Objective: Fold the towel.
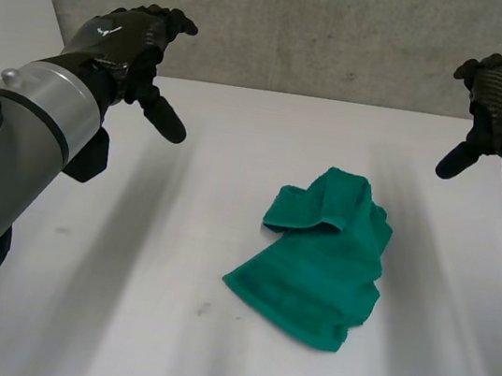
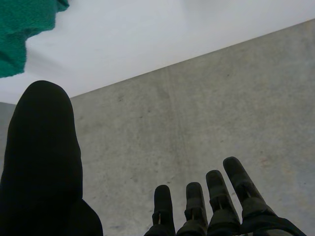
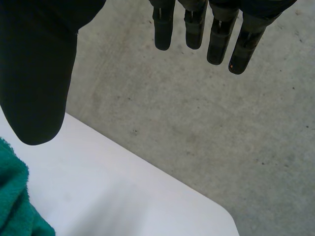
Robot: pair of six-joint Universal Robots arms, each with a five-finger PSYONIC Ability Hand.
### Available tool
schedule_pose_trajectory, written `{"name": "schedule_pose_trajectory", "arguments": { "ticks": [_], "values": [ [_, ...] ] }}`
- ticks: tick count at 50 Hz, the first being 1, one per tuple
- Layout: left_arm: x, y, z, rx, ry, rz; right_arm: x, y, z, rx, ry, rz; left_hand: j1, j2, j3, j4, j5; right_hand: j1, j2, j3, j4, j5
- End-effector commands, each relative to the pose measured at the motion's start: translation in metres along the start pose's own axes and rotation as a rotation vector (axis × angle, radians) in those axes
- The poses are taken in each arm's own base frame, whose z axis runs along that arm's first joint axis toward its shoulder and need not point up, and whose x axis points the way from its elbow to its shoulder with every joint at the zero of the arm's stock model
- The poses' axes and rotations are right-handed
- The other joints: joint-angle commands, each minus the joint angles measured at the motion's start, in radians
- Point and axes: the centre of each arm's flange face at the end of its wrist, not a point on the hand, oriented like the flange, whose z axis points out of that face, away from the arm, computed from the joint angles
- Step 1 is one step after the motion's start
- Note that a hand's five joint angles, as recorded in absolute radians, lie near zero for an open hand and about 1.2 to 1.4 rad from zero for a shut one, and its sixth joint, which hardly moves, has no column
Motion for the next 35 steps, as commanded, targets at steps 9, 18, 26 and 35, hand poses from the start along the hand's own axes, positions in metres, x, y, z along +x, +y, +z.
{"name": "schedule_pose_trajectory", "arguments": {
  "ticks": [9, 18, 26, 35],
  "values": [
    [-0.001, 0.017, 0.006, -0.045, -0.025, 0.008, -0.001, 0.004, 0.001, -0.010, -0.038, -0.031, -0.039, -0.027, -0.040, -0.029, -0.040, -0.027, -0.048, -0.035, -0.055, -0.068],
    [0.020, 0.070, 0.012, -0.181, 0.028, 0.008, -0.016, 0.054, 0.012, -0.175, -0.246, -0.171, -0.030, -0.018, -0.031, -0.020, -0.031, -0.027, -0.048, -0.035, -0.055, -0.068],
    [0.044, 0.139, 0.017, -0.347, 0.074, -0.056, -0.020, 0.082, 0.024, -0.240, -0.296, -0.139, 0.035, 0.046, 0.033, 0.045, 0.034, -0.027, -0.048, -0.035, -0.055, -0.068],
    [0.078, 0.192, 0.003, -0.467, 0.149, -0.032, -0.023, 0.108, 0.033, -0.273, -0.363, -0.108, 0.155, 0.167, 0.153, 0.165, 0.154, -0.027, -0.048, -0.035, -0.055, -0.068]
  ]
}}
